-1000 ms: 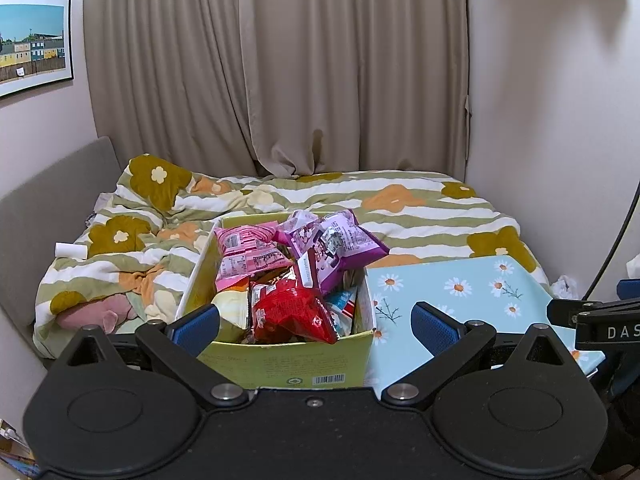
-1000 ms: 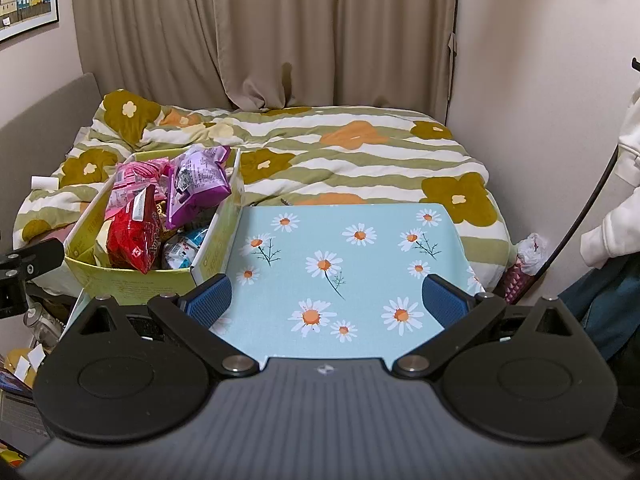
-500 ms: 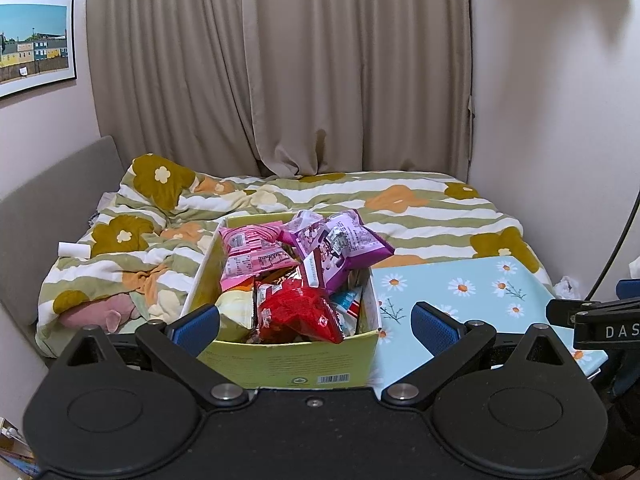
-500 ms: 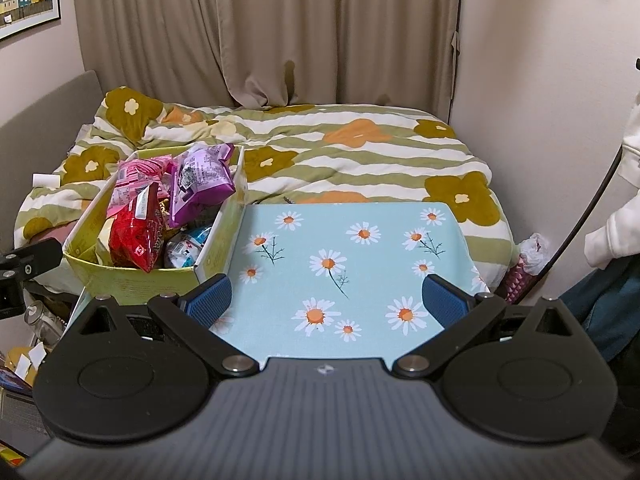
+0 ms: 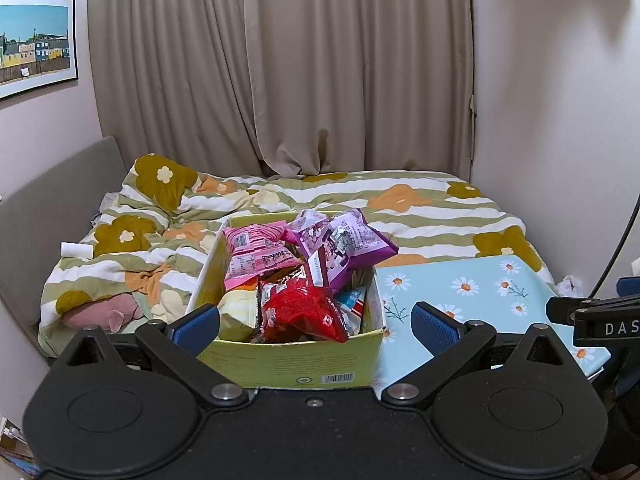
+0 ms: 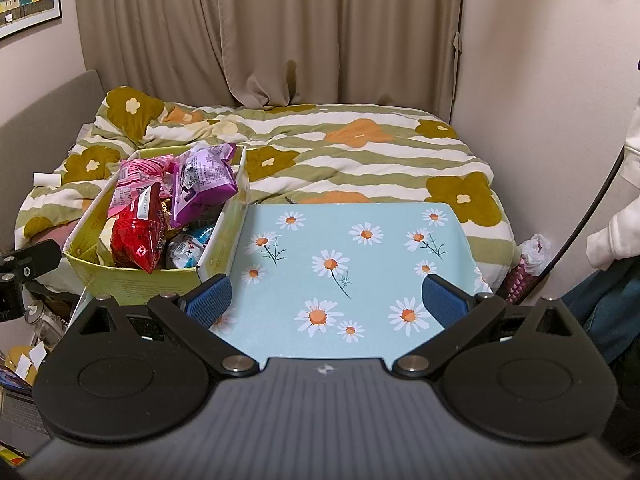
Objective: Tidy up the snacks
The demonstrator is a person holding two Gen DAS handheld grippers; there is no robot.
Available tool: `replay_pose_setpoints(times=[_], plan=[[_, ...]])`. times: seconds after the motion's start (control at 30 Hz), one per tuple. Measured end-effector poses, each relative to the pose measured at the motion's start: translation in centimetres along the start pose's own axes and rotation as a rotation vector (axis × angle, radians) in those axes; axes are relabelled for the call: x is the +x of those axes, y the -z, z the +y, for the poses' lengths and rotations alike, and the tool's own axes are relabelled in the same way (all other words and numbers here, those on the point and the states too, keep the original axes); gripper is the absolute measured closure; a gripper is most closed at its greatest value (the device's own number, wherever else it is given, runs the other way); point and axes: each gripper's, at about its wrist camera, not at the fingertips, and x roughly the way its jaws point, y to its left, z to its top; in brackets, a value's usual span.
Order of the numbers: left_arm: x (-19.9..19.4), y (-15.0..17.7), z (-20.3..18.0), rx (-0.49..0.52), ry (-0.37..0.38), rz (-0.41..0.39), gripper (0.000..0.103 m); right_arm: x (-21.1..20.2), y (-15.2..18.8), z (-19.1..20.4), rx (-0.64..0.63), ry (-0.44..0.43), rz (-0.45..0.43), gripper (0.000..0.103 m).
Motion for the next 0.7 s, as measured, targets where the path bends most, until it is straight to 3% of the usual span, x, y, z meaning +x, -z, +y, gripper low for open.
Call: replay_pose_setpoints(times=[0.7], plan=[[-0.22,-0.10,0.27,-0.022,0.008,-0.032,0.000,-0.01,-0.07,-0.04,0.000,0.000,0.000,0.000]])
